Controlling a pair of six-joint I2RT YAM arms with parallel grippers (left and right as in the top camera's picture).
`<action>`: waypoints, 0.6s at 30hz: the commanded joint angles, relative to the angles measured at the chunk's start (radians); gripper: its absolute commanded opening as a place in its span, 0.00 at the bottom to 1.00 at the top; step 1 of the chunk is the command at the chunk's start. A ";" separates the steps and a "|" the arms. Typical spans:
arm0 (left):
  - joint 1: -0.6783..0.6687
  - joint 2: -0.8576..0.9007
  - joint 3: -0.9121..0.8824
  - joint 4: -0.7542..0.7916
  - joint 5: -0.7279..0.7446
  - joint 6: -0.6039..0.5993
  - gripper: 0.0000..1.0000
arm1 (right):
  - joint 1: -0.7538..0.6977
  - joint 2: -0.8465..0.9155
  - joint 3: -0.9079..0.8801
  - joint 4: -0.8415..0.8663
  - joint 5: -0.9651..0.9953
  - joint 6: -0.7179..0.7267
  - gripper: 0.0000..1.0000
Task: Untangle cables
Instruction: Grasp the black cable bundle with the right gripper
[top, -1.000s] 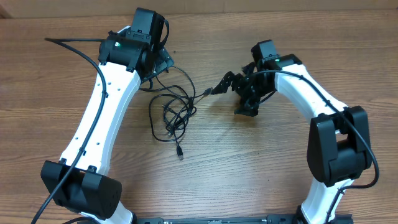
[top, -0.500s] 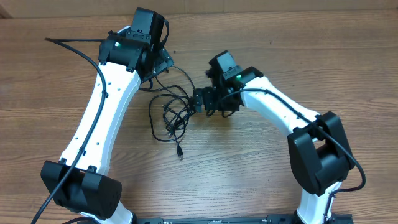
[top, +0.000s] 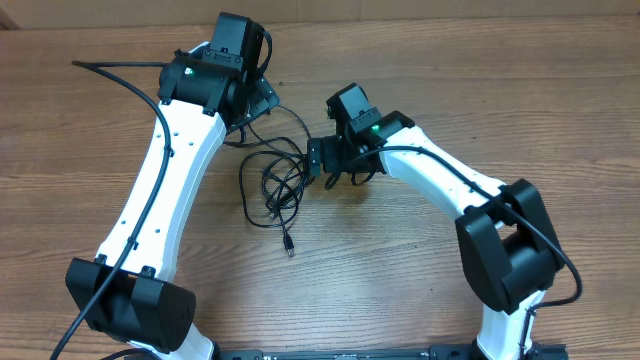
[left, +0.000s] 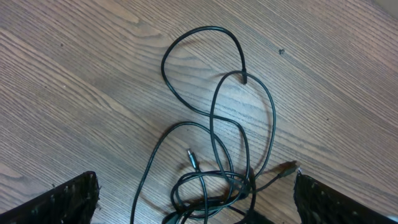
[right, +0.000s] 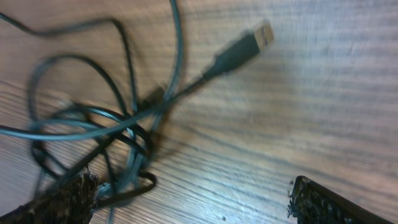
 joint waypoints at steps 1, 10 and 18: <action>0.001 -0.027 0.001 -0.002 -0.021 0.012 1.00 | 0.019 0.061 0.009 -0.015 -0.018 0.003 0.98; 0.001 -0.027 0.001 -0.002 -0.021 0.012 1.00 | 0.038 0.082 0.009 -0.002 -0.058 0.004 0.98; 0.001 -0.027 0.001 -0.002 -0.021 0.012 1.00 | 0.087 0.082 0.009 0.073 -0.098 0.003 0.98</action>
